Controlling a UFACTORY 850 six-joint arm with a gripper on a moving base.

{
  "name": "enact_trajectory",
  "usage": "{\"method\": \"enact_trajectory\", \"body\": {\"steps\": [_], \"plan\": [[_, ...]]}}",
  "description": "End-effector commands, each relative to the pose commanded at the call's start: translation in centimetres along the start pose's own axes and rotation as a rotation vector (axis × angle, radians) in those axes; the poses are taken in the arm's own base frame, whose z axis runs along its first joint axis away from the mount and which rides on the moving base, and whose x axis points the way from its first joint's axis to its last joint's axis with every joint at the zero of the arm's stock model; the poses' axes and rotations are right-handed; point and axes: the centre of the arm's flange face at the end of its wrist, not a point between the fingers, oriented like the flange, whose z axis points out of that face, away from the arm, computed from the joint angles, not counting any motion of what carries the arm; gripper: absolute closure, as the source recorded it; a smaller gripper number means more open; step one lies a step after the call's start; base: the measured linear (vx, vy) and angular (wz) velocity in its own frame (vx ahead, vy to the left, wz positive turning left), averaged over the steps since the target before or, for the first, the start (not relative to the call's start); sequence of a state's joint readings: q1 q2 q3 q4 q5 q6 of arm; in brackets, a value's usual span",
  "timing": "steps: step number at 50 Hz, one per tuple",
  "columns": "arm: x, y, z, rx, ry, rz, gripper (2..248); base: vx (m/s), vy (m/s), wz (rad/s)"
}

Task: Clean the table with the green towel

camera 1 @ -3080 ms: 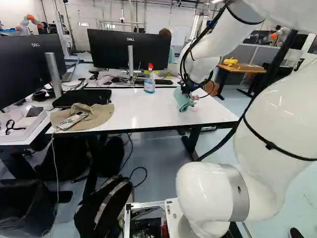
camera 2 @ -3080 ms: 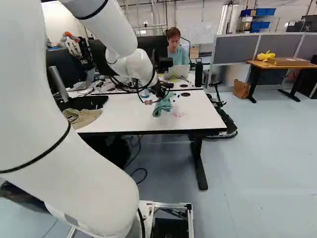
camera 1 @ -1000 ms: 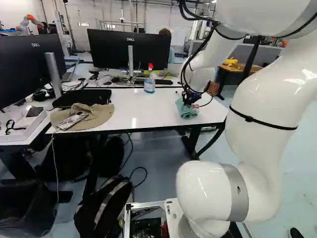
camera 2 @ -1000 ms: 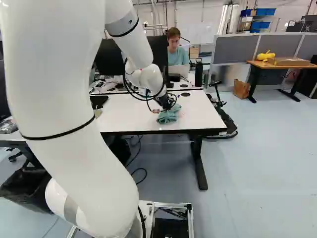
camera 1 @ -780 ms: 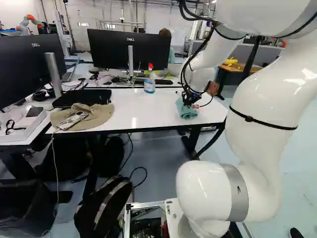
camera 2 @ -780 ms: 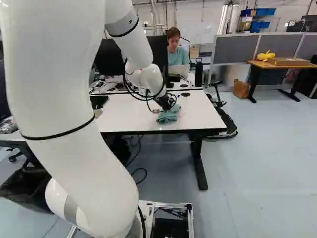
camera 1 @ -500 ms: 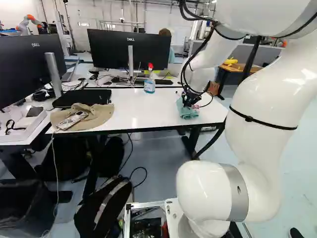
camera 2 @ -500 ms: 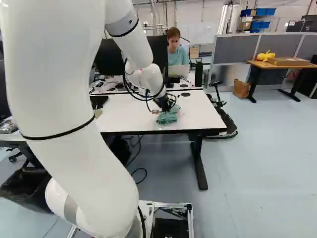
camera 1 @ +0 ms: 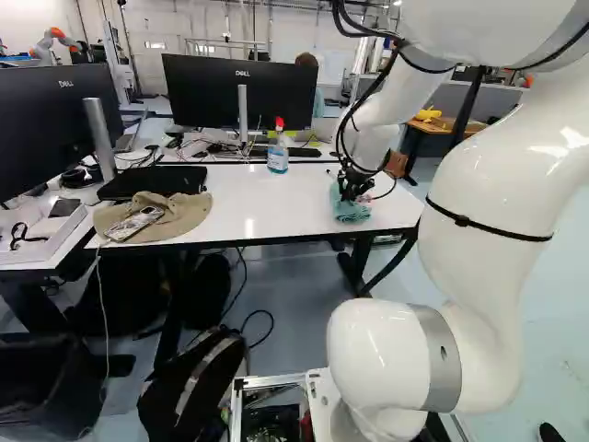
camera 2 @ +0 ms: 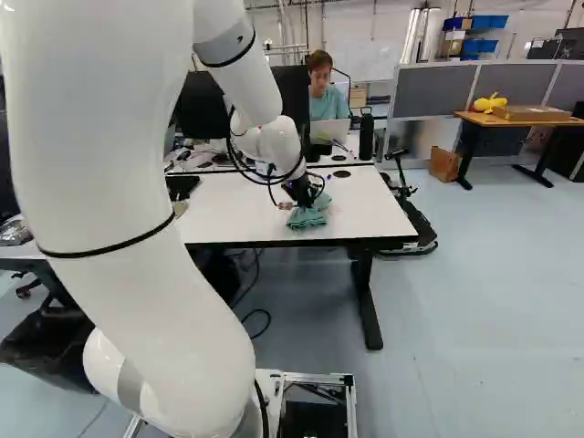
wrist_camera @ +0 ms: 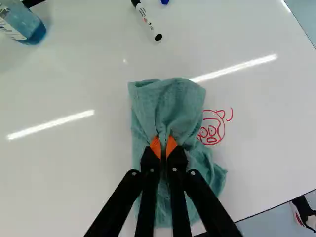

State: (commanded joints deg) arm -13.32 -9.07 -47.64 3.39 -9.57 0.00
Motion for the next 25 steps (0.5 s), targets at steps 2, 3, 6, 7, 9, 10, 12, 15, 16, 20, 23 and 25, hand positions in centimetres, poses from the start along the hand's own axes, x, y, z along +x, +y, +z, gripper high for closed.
{"method": "enact_trajectory", "body": {"steps": [2, 3, 6, 7, 9, 10, 12, 15, 16, 20, 23, 25], "plan": [[0.2, 0.2, 0.1, -0.002, 0.001, 0.003, 218, 0.000, 0.000, 0.000], [0.3, 0.3, 0.2, -0.003, 0.001, 0.005, 218, 0.000, 0.000, 0.000], [0.6, 0.7, 0.3, -0.007, 0.003, 0.012, 218, 0.000, 0.000, 0.000], [0.8, 0.8, 0.4, -0.008, 0.003, 0.015, 218, 0.000, 0.000, 0.000], [1.0, 1.1, 0.5, -0.011, 0.004, 0.019, 218, 0.000, 0.000, 0.000], [1.1, 1.2, 0.6, -0.012, 0.005, 0.022, 218, 0.000, 0.000, 0.000], [1.3, 1.5, 0.7, -0.015, 0.006, 0.027, 218, 0.000, 0.000, 0.000], [1.7, 1.9, 0.9, -0.019, 0.008, 0.035, 218, 0.000, 0.000, 0.000], [1.8, 2.1, 1.0, -0.020, 0.009, 0.037, 218, 0.000, 0.000, 0.000], [2.3, 2.7, 1.2, -0.026, 0.011, 0.047, 218, 0.000, 0.000, 0.000], [2.6, 3.1, 1.3, -0.030, 0.013, 0.055, 218, 0.000, 0.000, 0.000], [2.8, 3.4, 1.4, -0.033, 0.014, 0.060, 218, 0.000, 0.000, 0.000]]}}
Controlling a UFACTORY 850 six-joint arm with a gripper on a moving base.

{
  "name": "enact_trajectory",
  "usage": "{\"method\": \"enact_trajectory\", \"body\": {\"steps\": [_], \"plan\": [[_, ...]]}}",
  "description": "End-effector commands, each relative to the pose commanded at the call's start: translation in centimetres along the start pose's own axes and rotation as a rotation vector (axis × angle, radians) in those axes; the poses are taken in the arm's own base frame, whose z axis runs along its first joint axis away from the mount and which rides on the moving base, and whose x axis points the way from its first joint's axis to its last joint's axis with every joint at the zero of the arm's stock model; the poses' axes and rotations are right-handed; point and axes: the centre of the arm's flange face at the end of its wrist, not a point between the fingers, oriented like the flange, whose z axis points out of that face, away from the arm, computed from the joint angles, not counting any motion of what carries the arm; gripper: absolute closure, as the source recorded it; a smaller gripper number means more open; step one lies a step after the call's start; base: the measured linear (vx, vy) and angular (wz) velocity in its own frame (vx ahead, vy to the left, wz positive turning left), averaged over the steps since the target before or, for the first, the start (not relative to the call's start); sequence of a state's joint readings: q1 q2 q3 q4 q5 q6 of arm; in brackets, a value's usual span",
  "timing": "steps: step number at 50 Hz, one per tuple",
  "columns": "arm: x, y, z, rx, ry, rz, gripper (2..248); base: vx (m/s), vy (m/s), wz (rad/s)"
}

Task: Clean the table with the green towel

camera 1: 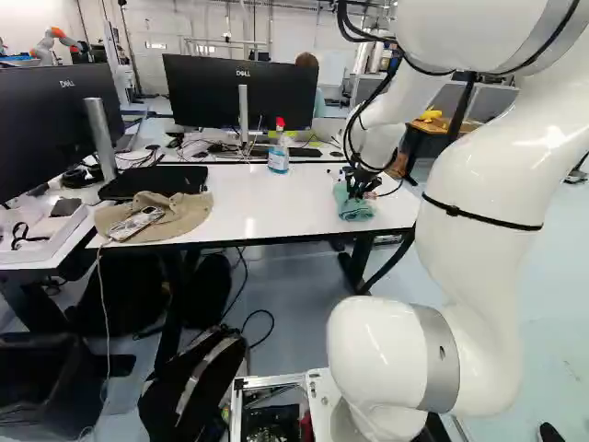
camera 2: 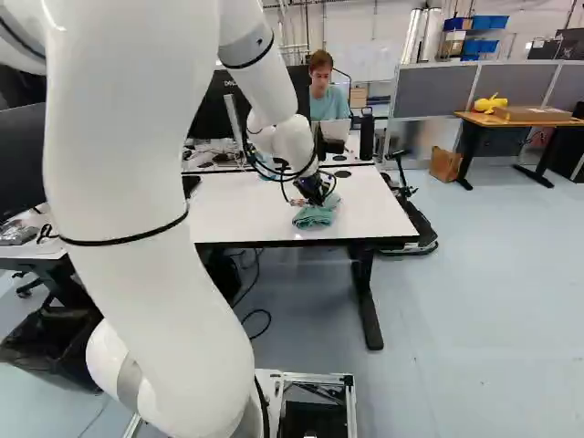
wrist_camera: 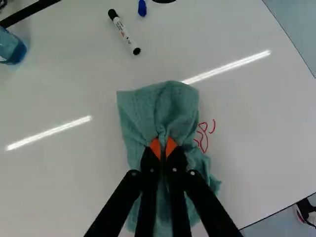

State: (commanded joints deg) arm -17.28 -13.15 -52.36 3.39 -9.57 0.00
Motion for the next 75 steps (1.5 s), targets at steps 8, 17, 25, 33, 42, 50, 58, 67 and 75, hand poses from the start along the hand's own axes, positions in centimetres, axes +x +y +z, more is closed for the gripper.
{"method": "enact_trajectory", "body": {"steps": [8, 17, 25, 33, 42, 50, 58, 67, 75], "plan": [[0.7, 1.2, 0.4, -0.012, 0.004, 0.021, 218, 0.000, 0.000, 0.000], [1.2, 2.8, 0.6, -0.026, 0.008, 0.046, 218, 0.000, 0.000, 0.000], [1.6, 4.2, 0.8, -0.039, 0.011, 0.069, 218, 0.000, 0.000, 0.000], [1.4, 5.4, 0.6, -0.051, 0.011, 0.089, 218, 0.000, 0.000, 0.000], [0.2, 5.5, -0.1, -0.053, 0.005, 0.093, 218, 0.000, 0.000, 0.000], [-0.9, 4.8, -0.7, -0.046, -0.001, 0.081, 218, 0.000, 0.000, 0.000], [-1.7, 3.7, -1.2, -0.036, -0.006, 0.063, 218, 0.000, 0.000, 0.000], [-2.7, 2.3, -1.7, -0.023, -0.010, 0.039, 218, 0.000, 0.000, 0.000], [-3.2, 1.0, -1.9, -0.010, -0.013, 0.016, 218, 0.000, 0.000, 0.000]]}}
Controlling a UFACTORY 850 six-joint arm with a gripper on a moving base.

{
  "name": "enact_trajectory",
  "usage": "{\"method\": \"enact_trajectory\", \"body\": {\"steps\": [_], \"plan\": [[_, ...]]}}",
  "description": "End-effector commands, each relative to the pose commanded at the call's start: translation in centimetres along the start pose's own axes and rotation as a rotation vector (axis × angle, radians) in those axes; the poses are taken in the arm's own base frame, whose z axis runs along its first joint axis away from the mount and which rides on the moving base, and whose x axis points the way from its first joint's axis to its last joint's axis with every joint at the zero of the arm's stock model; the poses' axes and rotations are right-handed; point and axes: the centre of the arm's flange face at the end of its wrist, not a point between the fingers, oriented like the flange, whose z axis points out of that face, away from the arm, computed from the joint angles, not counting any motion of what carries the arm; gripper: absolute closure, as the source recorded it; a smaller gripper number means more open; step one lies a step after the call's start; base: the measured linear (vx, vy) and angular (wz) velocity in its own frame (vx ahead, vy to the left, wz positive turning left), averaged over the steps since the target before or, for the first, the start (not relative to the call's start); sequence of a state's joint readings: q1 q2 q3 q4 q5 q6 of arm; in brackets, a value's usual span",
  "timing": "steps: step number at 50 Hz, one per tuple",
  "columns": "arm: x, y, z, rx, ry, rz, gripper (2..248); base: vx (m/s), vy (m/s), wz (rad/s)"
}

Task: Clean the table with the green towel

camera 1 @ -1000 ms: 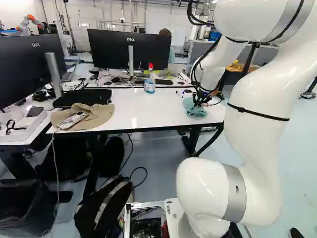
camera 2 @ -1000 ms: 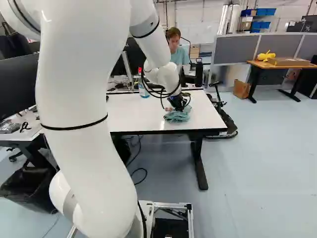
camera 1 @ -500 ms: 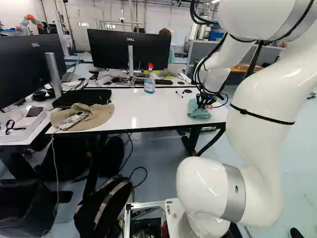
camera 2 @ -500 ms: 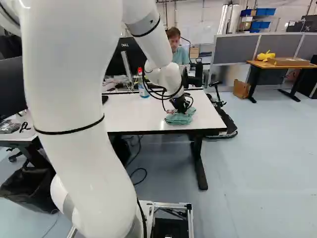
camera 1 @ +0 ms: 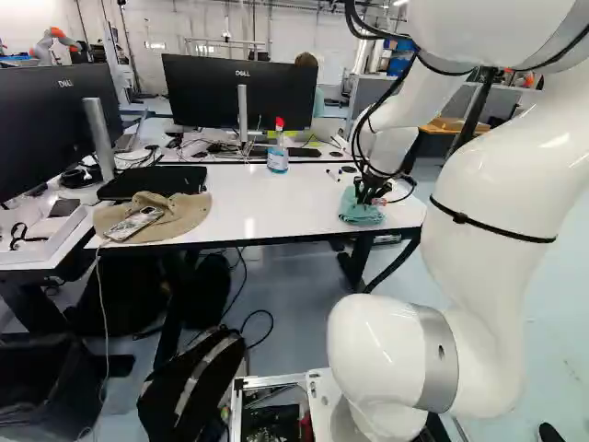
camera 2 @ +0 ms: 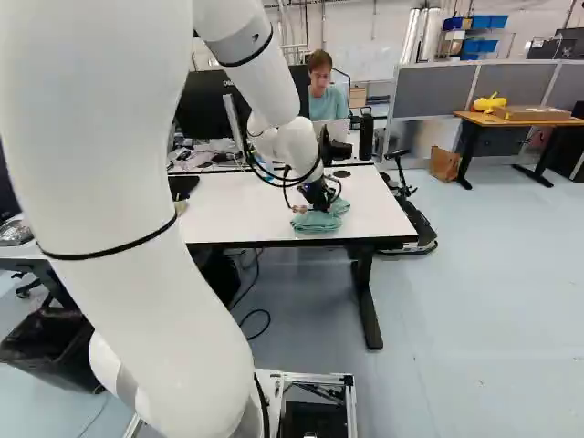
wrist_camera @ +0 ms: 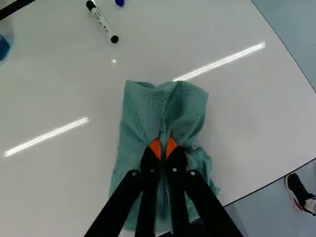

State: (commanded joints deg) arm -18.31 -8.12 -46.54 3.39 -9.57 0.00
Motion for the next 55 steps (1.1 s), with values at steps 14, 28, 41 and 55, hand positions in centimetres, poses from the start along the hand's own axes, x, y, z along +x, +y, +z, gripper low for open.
{"method": "enact_trajectory", "body": {"steps": [14, 28, 41, 55], "plan": [[-0.2, -2.4, 0.0, 0.024, -0.002, -0.044, 218, 0.000, 0.000, 0.000], [1.2, -4.7, 0.9, 0.045, 0.003, -0.081, 218, 0.000, 0.000, 0.000], [3.2, -5.6, 2.0, 0.051, 0.012, -0.090, 218, 0.000, 0.000, 0.000], [4.5, -4.1, 2.8, 0.036, 0.019, -0.062, 218, 0.000, 0.000, 0.000]]}}
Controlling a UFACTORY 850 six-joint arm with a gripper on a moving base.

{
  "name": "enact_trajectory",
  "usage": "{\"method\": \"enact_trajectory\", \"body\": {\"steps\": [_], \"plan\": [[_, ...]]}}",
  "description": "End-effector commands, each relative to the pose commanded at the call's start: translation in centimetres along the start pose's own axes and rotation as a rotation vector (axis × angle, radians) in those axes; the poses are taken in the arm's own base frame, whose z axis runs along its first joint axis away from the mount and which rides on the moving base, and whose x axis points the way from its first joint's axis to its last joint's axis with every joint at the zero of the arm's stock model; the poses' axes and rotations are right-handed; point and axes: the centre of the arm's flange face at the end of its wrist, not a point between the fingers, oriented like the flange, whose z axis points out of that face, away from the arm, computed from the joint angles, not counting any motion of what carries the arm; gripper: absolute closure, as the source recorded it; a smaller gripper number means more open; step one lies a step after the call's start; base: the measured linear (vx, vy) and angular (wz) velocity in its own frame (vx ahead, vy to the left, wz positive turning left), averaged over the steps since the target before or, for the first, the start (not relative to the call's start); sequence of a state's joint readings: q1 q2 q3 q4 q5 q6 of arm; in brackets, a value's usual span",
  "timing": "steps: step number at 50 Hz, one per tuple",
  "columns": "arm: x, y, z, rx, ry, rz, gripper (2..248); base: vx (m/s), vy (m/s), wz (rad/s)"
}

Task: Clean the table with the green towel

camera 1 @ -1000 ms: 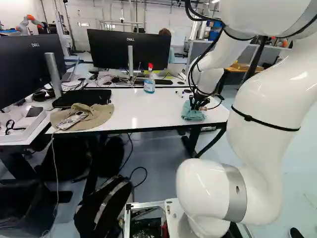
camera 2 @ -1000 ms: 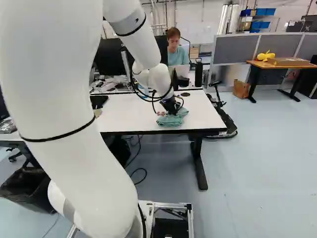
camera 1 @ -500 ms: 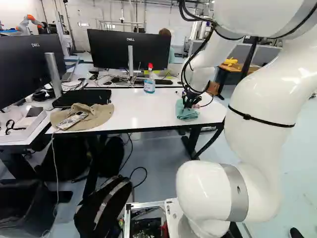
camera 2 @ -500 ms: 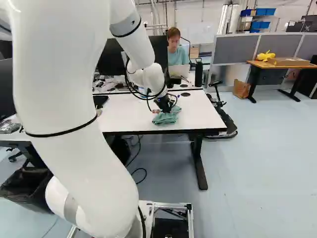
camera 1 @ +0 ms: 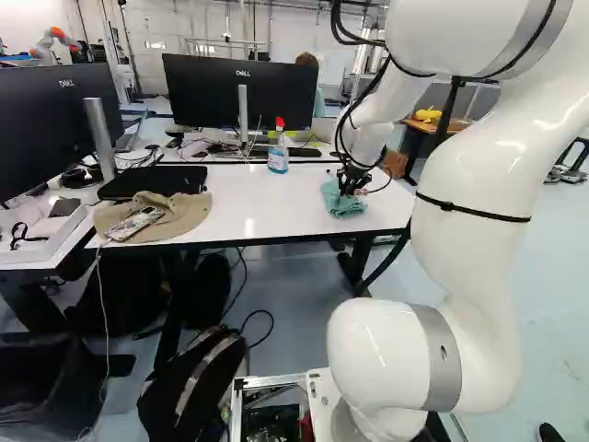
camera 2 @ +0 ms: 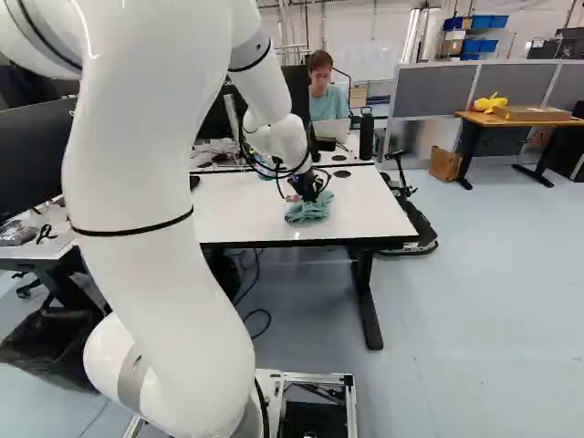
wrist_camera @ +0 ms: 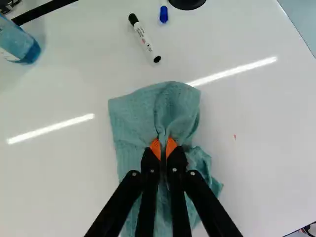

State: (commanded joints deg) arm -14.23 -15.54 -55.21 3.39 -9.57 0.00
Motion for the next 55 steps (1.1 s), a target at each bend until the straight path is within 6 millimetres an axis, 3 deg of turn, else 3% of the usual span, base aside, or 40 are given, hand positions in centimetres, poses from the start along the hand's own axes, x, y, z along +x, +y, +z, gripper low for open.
{"method": "enact_trajectory", "body": {"steps": [39, 55], "plan": [[1.8, 6.7, 0.9, -0.061, 0.015, 0.105, 218, 0.000, 0.000, 0.000], [0.9, 9.0, 0.2, -0.083, 0.012, 0.143, 218, 0.000, 0.000, 0.000]]}}
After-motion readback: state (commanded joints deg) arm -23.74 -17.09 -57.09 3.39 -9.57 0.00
